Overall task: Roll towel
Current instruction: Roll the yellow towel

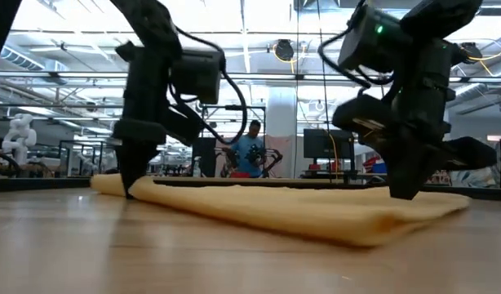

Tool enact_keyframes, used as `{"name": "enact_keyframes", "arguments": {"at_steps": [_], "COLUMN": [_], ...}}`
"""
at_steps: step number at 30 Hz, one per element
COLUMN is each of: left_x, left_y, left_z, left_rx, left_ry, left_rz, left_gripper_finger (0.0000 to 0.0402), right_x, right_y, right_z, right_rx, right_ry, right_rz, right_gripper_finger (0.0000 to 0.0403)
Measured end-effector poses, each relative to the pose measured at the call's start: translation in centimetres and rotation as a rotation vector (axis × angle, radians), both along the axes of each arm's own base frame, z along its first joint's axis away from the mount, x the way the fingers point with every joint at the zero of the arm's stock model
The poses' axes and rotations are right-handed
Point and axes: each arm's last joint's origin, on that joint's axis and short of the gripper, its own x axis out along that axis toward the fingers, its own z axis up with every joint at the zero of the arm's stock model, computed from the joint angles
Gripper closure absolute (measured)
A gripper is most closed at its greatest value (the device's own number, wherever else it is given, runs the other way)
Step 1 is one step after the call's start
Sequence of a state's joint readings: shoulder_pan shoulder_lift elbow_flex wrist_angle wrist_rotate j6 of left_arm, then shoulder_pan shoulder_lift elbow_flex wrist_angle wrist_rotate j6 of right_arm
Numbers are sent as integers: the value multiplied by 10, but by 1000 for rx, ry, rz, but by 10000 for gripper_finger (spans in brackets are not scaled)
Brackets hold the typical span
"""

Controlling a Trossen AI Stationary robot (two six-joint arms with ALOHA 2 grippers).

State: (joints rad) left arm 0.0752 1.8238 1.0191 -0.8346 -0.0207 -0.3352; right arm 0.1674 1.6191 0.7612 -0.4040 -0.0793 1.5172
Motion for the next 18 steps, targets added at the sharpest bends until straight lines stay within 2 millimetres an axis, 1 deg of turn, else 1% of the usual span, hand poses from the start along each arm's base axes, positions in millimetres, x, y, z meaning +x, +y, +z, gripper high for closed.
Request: {"name": "enact_keyframes", "arguments": {"at_steps": [4,7,9,12,14,18], "left_x": [-3,-3,-2,-1,-1,-4], "left_y": [28,48,59,73,83,93], "left_z": [1,5,9,18,29,56], "left_rx": [22,28,29,54,74,41], "left_ry": [18,10,1,11,20,21], "left_rz": [-3,9,6,-11,-8,31], "left_gripper_finger": [291,291,291,291,291,291], "right_x": [7,8,7,6,4,-2], "right_y": [17,17,13,5,-2,-19], "right_z": [-1,3,8,23,33,55], "right_rx": [61,71,57,44,75,169], "right_ry": [-78,-105,-108,-147,-176,-255], "right_rz": [-60,-58,-73,-71,-25,76], "right_gripper_finger": [403,403,403,403,403,403]}}
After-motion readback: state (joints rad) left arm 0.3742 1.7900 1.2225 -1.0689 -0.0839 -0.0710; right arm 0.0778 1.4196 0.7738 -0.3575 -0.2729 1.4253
